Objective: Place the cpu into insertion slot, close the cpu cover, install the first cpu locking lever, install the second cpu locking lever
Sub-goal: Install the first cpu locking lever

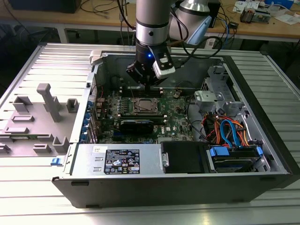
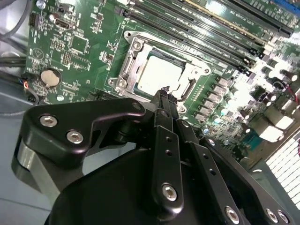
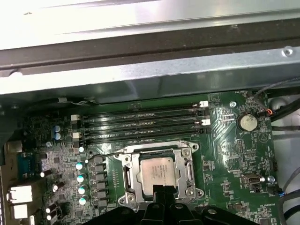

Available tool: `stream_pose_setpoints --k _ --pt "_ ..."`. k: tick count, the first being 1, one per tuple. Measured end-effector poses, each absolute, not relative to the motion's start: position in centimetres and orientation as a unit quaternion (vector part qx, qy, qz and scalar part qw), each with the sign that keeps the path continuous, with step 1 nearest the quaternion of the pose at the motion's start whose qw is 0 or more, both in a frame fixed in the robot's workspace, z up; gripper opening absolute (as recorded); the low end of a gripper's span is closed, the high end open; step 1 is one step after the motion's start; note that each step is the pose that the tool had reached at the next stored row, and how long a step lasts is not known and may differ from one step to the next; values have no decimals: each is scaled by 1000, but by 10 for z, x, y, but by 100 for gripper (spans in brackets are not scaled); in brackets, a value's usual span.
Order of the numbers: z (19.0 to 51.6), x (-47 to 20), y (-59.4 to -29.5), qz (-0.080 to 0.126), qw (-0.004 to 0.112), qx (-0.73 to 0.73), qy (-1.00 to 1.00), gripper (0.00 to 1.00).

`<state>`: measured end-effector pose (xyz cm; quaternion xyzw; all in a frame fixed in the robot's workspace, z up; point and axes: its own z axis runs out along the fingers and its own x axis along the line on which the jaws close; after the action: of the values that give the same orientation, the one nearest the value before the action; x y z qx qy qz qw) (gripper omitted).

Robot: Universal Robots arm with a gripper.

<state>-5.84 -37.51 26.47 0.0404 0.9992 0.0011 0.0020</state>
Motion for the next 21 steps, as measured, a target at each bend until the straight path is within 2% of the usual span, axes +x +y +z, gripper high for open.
stream_pose_setpoints --k 21 --pt "269 -65 -375 3 2 -2 1000 11"
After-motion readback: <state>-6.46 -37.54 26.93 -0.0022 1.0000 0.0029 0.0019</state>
